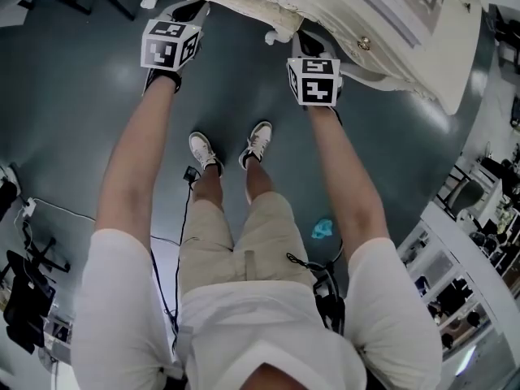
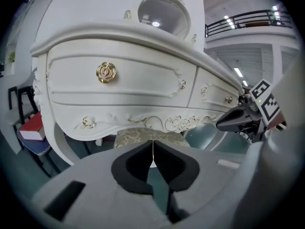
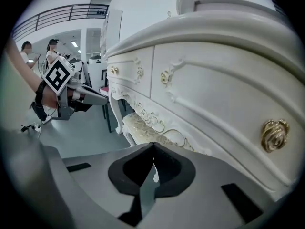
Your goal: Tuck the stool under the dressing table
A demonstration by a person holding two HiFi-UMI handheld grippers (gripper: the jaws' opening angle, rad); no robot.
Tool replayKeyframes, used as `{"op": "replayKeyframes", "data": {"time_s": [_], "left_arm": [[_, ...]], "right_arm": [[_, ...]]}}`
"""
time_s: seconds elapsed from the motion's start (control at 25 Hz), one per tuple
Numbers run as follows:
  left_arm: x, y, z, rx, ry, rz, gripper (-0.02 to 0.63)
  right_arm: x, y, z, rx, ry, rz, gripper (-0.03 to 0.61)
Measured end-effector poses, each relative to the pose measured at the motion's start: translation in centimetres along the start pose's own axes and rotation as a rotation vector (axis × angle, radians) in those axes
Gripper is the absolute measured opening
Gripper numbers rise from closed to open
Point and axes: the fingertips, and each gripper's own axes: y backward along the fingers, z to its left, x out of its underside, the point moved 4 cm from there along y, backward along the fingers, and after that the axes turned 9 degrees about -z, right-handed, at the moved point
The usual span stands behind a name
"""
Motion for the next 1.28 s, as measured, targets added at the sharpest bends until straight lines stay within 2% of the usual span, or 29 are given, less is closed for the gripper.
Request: {"op": "replayKeyframes", "data": {"time_s": [0.24,0.44,0.52,0.68,1.0,1.2,1.28], "left_arm": [[-4.1,2.5,-2.0,-0.001,0.017,-0.025,0.015],[-5.6,5.9,-4.8,0.023,-0.059,0.033,0.015],[-6.9,7.9,-5.5,0.014,-0.049,0.018,0.015],[-11.0,12.1,-6.3,-0.022,-0.005,-0.061,0.015],[-20.5,19.0,-8.1,-0.054,-0.064,-0.238,0.015],[-24.7,24.5,-9.2,-0.107,-0.032,-0.378,0.015],[-26.0,26.4,-9.7,-0.118,-0.047,-0.413,0.015]], "right_arm": [[-3.5,3.1,-1.3,0.000,-0.076,-0.055,0.000],[-7.0,7.2,-1.6,-0.024,-0.121,-0.112,0.000],[-8.4,9.0,-1.7,-0.033,-0.145,-0.136,0.000],[-11.6,12.9,-2.0,-0.035,-0.196,-0.187,0.000],[-19.5,20.1,-1.0,-0.099,-0.219,-0.354,0.000],[-22.6,24.7,-1.4,-0.104,-0.187,-0.441,0.000],[-23.4,26.3,-2.0,-0.097,-0.193,-0.473,0.000]]}}
